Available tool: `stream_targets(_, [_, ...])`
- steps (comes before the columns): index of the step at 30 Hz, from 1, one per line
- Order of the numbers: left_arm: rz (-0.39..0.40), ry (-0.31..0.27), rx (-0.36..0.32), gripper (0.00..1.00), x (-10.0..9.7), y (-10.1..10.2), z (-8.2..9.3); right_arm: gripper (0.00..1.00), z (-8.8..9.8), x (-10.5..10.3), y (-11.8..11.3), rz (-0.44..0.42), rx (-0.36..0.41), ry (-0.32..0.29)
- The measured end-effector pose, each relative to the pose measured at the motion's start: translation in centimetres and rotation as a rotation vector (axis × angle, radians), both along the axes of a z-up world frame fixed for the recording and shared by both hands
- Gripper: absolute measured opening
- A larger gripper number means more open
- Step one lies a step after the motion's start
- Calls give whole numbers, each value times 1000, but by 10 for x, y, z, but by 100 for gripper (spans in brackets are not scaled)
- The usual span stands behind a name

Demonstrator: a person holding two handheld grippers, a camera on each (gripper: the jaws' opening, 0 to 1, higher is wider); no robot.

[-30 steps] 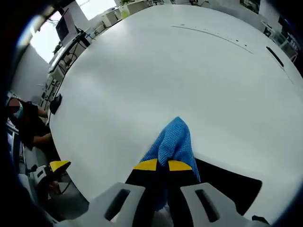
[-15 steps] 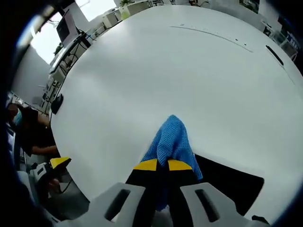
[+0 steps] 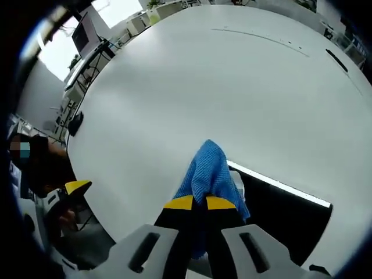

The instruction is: Wipe the mirror surface with the cleaning cloth until all visible marks leave the cleaned area.

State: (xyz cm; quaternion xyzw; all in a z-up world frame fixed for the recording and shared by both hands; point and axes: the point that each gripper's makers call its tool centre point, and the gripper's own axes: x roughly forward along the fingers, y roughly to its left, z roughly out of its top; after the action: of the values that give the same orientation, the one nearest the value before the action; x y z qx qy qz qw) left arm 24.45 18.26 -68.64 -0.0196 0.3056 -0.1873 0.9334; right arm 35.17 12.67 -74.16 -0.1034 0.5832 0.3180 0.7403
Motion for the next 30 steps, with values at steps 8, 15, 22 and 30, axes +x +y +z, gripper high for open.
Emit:
stream_targets(8, [10, -4, 10, 90, 1, 4, -2, 0, 4, -15, -2, 24, 2, 2])
stream_targets(15, [18, -2, 15, 90, 2, 6, -5, 0, 4, -25, -3, 52, 0, 15])
stream_targets(22, [11, 2, 18, 90, 2, 5, -7, 0, 4, -26, -3, 69, 3, 18])
stream_targets(30, [21, 2, 17, 90, 2, 6, -7, 0, 7, -28, -5, 103, 11, 17])
